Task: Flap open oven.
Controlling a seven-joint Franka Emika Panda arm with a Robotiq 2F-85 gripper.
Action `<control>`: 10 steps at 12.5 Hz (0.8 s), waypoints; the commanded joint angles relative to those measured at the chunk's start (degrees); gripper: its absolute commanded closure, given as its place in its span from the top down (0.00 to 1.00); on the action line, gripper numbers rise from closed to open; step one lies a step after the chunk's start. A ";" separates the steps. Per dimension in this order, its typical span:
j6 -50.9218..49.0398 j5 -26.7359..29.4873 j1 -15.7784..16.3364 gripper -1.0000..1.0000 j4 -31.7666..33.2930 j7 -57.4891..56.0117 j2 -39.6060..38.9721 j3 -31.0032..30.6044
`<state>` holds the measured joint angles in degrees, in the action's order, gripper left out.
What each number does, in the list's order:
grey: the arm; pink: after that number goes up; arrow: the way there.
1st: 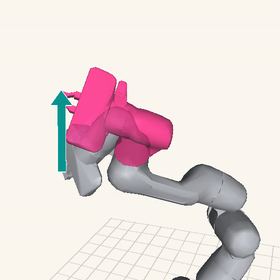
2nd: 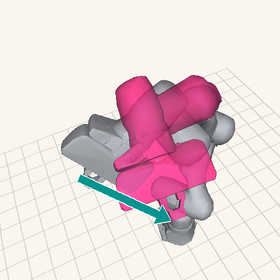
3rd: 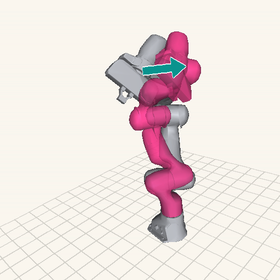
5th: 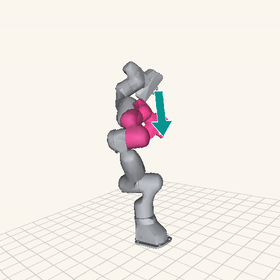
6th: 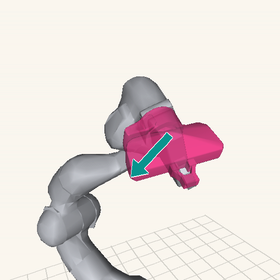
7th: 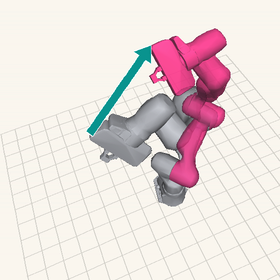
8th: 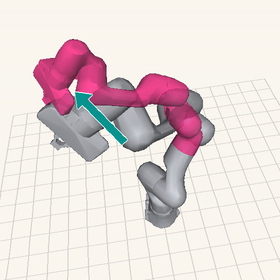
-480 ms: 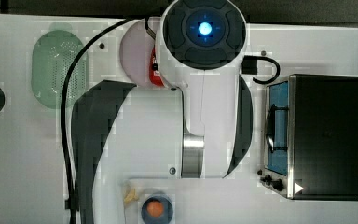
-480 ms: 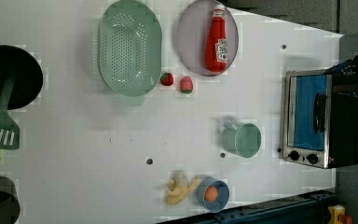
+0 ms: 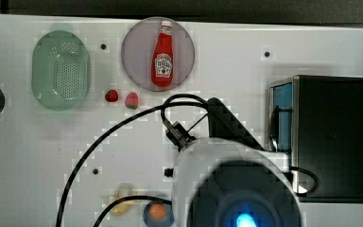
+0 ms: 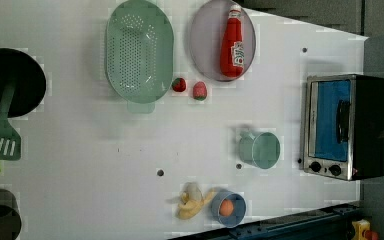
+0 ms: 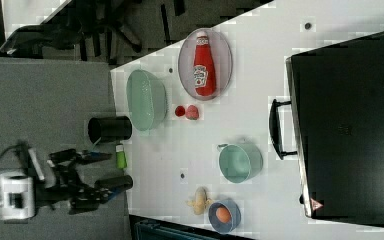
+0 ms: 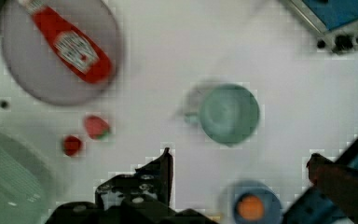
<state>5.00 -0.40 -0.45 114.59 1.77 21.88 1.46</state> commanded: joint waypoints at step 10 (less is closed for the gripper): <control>2.27 -0.21 -1.07 0.17 1.73 -7.67 -2.40 3.12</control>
<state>6.97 -0.26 -0.67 115.71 -1.91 18.93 2.87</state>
